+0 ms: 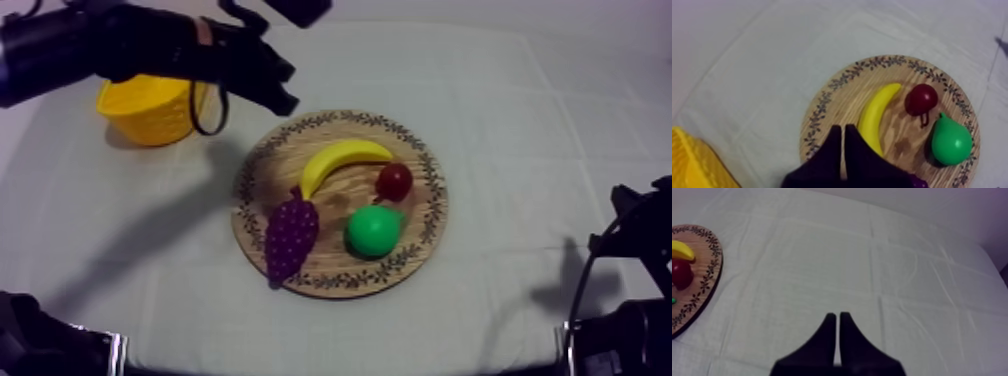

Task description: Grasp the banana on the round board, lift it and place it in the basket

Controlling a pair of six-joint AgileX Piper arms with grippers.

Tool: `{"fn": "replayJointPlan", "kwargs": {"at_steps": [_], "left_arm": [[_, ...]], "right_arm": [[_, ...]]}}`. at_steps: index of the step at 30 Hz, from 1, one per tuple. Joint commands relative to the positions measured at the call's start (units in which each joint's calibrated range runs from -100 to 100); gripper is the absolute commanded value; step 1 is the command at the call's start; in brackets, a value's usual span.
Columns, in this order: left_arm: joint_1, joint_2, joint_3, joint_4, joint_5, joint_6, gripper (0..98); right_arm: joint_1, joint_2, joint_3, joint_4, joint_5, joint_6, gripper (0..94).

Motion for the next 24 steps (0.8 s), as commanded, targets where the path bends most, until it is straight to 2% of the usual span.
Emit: {"fn": "replayJointPlan", "kwargs": {"at_steps": [1,7,16,19,22,24], "left_arm": [[0.43,2.32,-0.36,0.43,0.78,-0.26,1.7],[0.94,5.71,0.28,2.89,1.96,-1.37,1.9],[1.97,10.24,-1.85,3.52,6.52,-0.31,5.8],[2.27,11.38,-2.93,3.67,8.71,0.31,21.5],[2.56,12.23,-4.25,3.84,11.68,0.83,47.4],[2.78,12.55,-4.80,3.86,12.87,1.10,59.9]], "right_arm": [[0.03,-0.05,0.05,0.01,-0.01,0.13,0.4],[0.03,-0.05,0.05,0.01,-0.01,0.13,0.4],[0.03,-0.05,0.05,0.01,-0.01,0.13,0.4],[0.03,-0.05,0.05,0.01,-0.01,0.13,0.4],[0.03,-0.05,0.05,0.01,-0.01,0.13,0.4],[0.03,-0.05,0.05,0.01,-0.01,0.13,0.4]]}}
